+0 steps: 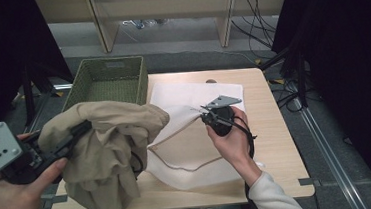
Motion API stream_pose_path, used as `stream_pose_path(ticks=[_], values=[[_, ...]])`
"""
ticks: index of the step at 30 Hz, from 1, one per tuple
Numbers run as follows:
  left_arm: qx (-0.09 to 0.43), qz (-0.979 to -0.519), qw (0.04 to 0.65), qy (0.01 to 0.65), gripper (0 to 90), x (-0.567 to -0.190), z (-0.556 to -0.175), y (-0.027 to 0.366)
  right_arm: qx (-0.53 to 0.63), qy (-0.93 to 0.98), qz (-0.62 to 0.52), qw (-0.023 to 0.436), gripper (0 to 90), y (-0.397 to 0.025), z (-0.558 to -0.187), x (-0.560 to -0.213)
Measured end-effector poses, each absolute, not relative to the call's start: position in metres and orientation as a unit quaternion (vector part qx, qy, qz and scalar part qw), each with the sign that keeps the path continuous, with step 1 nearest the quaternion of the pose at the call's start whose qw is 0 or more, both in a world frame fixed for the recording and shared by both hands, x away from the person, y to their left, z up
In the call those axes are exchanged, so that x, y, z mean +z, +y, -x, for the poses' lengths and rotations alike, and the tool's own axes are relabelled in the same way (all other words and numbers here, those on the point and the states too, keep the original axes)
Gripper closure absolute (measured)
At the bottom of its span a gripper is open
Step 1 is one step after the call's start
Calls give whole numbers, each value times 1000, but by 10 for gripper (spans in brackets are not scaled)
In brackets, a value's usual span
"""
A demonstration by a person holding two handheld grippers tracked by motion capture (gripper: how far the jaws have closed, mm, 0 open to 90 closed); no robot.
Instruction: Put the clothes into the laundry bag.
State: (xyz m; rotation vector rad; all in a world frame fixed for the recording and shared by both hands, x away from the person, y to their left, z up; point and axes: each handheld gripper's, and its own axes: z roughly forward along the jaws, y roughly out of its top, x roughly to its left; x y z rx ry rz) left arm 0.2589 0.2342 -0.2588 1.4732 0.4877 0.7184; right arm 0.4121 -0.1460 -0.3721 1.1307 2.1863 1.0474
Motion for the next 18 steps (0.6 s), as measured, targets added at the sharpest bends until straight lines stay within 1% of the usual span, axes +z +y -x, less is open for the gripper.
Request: stream_pose_path(ticks=[8, 11, 18], values=[[285, -672, 658, 187, 821, -265, -255, 212, 378, 801, -400, 236, 886, -148, -413, -371], [268, -680, 657, 186, 820, -268, -256, 205, 377, 797, -414, 226, 886, -146, -411, -371], [240, -687, 662, 179, 820, -276, -261, 188, 378, 800, -405, 232, 886, -148, -412, -371]])
